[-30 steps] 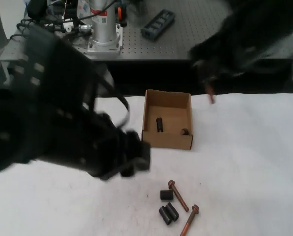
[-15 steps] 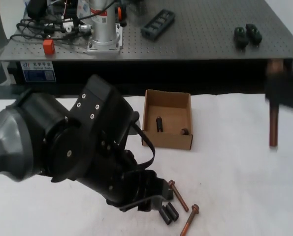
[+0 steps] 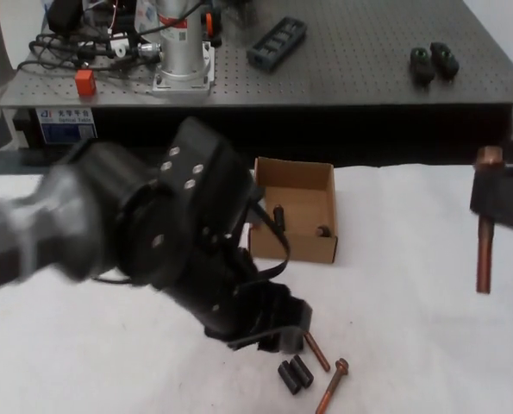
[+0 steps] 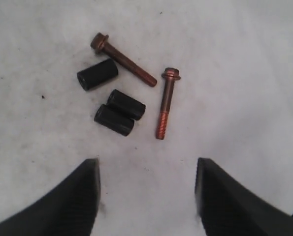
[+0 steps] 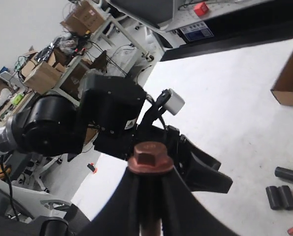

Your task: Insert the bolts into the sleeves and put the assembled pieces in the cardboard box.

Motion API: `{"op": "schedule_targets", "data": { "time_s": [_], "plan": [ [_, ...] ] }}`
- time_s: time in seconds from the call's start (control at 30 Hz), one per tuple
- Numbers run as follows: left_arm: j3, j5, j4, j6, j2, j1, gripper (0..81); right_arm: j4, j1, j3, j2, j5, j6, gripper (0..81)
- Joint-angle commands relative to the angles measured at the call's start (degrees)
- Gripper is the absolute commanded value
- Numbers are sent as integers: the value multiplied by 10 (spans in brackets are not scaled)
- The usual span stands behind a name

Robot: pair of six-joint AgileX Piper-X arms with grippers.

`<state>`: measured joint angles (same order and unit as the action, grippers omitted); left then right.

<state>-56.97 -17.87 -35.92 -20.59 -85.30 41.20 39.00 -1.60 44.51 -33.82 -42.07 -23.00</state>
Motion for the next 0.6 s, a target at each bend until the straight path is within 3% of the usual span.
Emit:
{"op": "schedule_targets", "data": {
  "time_s": [0.0,0.2,0.43,0.57],
  "plan": [
    [-73,13,-51,43,-72,3,423,40,3,3,13,19,-1,21],
    [-165,57,-146,155,-155,6,423,123,3,3,44,48,45,21],
    [-214,100,-142,170,-207,8,423,166,3,3,68,57,63,21],
    [-229,100,-142,292,-229,11,423,172,3,3,68,57,63,21]
  ]
}}
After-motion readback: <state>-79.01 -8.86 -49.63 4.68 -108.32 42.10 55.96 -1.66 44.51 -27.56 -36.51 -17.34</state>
